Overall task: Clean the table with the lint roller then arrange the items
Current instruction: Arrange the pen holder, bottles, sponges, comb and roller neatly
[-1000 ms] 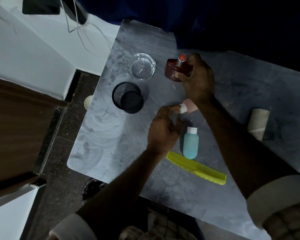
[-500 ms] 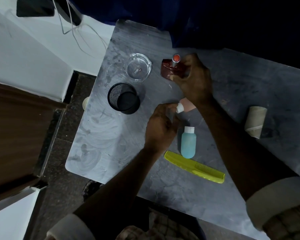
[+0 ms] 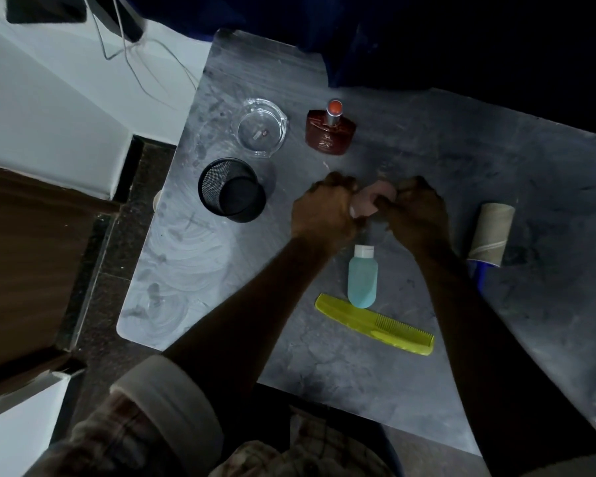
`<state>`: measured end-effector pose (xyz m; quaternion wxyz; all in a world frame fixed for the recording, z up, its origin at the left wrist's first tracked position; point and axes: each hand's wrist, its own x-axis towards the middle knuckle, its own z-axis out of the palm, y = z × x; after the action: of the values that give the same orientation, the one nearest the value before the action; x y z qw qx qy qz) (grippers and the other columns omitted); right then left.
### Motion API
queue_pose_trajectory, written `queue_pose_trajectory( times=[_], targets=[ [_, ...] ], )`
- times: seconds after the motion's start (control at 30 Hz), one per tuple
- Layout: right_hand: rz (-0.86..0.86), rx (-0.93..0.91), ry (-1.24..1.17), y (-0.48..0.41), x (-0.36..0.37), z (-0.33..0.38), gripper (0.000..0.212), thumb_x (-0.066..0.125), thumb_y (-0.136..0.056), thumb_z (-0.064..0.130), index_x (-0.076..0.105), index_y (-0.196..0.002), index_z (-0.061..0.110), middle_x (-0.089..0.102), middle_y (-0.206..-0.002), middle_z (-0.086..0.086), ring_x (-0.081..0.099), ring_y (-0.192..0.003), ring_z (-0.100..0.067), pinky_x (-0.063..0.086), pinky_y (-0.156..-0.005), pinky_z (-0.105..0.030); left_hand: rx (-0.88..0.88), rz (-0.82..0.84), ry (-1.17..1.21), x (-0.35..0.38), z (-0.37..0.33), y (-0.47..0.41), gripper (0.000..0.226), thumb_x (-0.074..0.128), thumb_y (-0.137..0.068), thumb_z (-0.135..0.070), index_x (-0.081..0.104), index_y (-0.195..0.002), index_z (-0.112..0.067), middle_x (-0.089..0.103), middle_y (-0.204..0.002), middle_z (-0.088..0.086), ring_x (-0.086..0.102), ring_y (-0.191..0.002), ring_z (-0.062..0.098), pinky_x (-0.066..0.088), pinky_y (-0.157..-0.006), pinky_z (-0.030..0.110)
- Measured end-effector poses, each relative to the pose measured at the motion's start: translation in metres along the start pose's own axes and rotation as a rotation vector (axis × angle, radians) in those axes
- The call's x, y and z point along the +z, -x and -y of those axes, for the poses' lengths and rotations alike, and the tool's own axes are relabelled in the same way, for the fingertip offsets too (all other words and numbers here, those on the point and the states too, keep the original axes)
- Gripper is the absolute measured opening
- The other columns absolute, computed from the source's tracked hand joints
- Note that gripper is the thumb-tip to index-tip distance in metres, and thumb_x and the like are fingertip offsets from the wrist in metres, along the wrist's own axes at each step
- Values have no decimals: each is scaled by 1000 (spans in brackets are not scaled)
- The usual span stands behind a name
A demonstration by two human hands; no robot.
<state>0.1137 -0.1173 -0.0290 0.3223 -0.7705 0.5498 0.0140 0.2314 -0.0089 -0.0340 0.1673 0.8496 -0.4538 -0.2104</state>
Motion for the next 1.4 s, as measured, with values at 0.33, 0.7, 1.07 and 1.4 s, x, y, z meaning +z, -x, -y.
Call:
queue_pose_trajectory(
  times=[0.33,0.7,1.07,1.4],
  targets=[
    [-34,-277,-339,19,17,39,32,80,-82,19,66,-111,14,70,-110,5,65,-90,-2,51,-77,-6,-107,-289,315,11,26,28,51,82,-89,-39,66,-129,-12,64,-130,7,63,-112,22,57,-85,43],
    [-54,-552,-282,8,32,89,25,66,-90,16,65,-115,20,68,-122,3,64,-111,-8,60,-91,-34,-196,-614,563,-5,43,11,44,87,-86,-22,65,-119,-3,67,-116,15,66,-105,25,44,-86,8],
    [-50,-583,-198,13,42,76,29,65,-92,18,66,-122,19,66,-128,0,65,-116,-18,59,-94,-39,-203,-583,579,16,46,26,52,86,-86,-16,65,-132,-4,65,-123,14,59,-100,7,52,-83,15],
    [-54,-555,-182,15,46,74,34,67,-93,21,64,-127,20,64,-135,-2,64,-121,-20,59,-96,-40,-214,-551,560,9,39,29,57,84,-86,-16,63,-138,-7,63,-128,12,63,-111,19,58,-89,31]
  ],
)
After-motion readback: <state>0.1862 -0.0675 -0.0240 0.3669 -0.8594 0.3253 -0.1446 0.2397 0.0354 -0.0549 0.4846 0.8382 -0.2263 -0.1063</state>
